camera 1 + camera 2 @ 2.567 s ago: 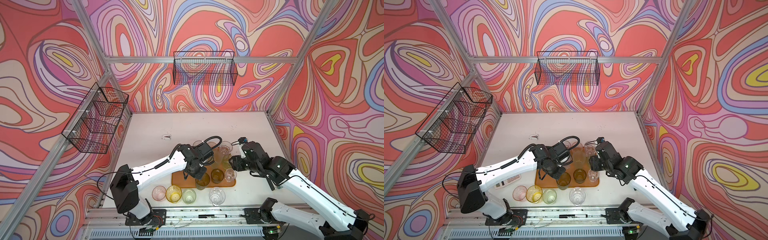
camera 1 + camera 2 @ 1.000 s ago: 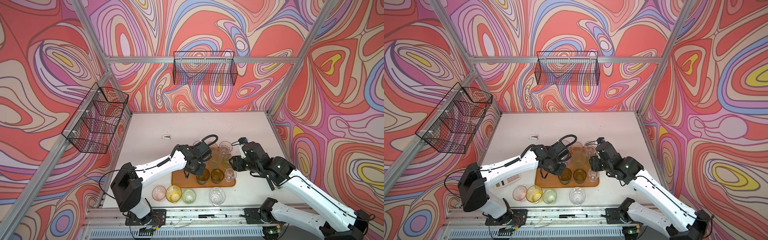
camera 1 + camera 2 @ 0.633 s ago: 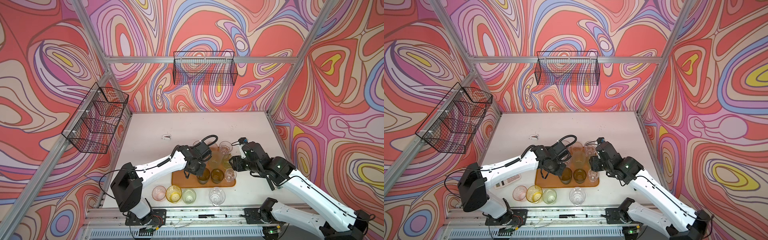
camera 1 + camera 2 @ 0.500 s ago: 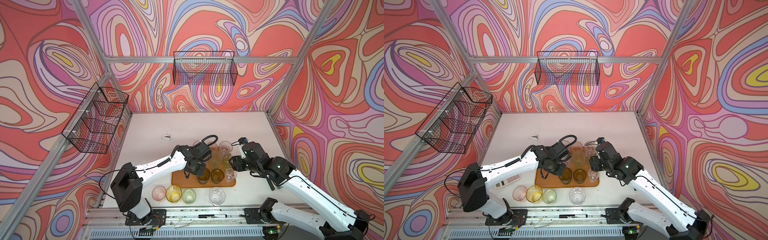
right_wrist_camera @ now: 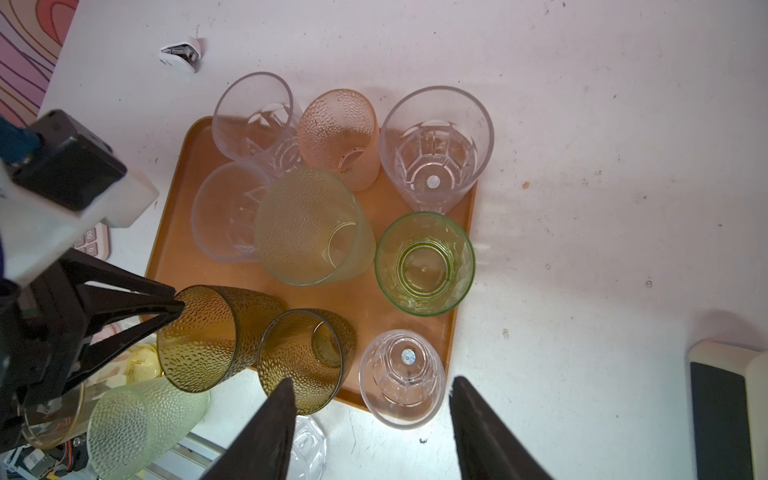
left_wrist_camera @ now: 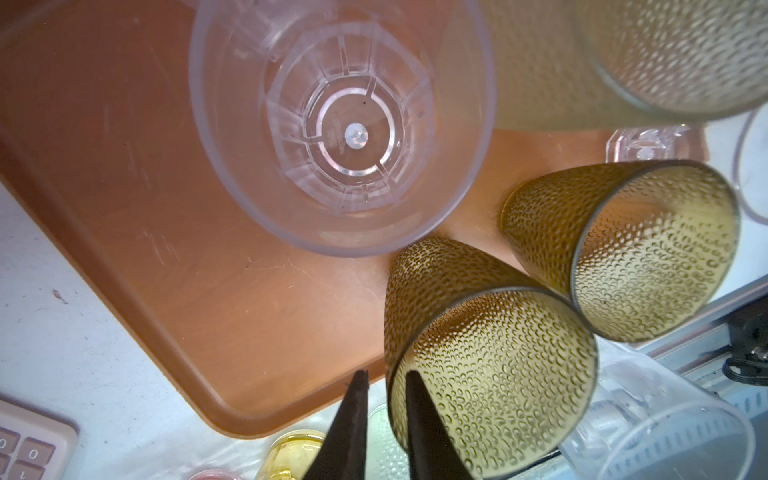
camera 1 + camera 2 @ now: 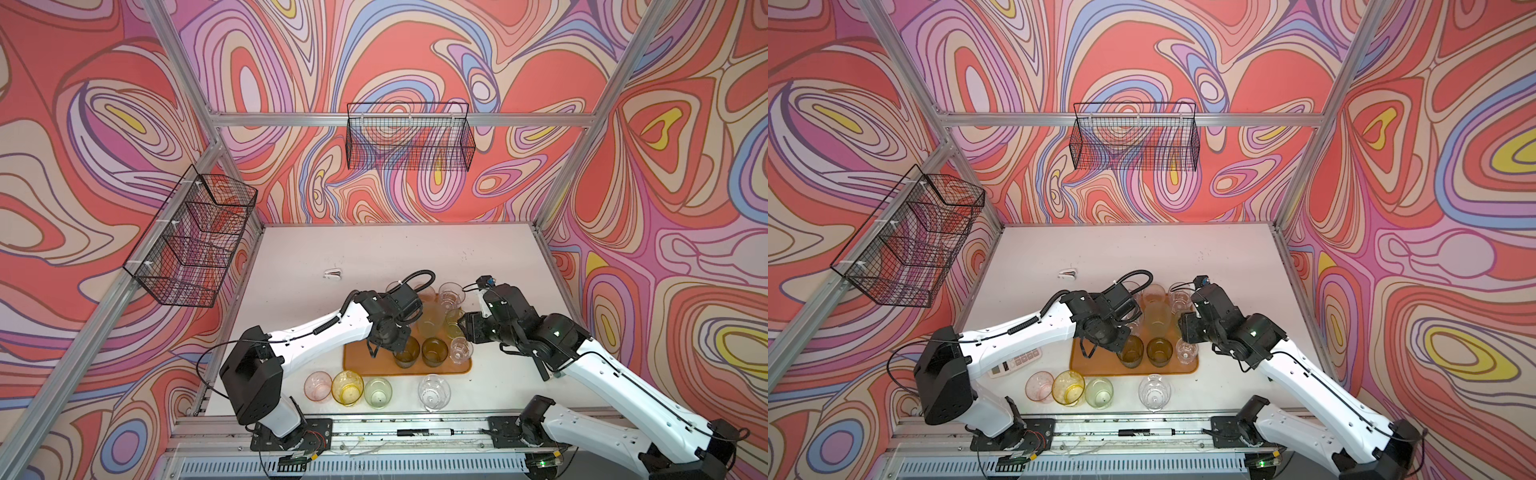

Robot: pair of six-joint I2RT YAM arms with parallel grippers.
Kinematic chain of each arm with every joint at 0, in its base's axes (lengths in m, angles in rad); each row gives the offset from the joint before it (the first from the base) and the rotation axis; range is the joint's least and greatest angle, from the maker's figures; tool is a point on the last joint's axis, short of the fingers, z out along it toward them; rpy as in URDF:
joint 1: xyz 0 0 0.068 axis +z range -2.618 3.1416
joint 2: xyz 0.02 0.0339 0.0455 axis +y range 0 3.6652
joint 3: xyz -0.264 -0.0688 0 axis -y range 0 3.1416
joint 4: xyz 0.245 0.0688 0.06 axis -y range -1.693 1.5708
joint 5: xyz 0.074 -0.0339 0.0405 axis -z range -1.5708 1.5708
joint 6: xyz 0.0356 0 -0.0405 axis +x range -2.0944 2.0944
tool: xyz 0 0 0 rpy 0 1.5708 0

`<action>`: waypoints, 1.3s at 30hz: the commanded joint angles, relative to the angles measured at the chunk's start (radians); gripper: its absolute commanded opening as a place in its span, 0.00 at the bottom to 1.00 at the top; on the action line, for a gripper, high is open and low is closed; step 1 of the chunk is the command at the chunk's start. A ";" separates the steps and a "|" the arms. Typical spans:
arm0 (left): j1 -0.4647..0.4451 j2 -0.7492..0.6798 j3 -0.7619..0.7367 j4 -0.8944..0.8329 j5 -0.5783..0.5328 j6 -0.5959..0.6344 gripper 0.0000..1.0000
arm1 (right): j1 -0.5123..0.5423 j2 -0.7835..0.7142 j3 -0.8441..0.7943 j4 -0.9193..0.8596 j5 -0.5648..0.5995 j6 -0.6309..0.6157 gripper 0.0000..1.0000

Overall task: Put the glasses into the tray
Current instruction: 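Lower the olive glass onto the tray and open the left gripper, then raise the left gripper and move it to the clear faceted glass nearer the robot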

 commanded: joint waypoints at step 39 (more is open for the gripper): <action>-0.040 -0.123 0.146 -0.132 0.097 0.204 0.42 | -0.005 0.024 -0.005 0.062 -0.037 0.018 0.62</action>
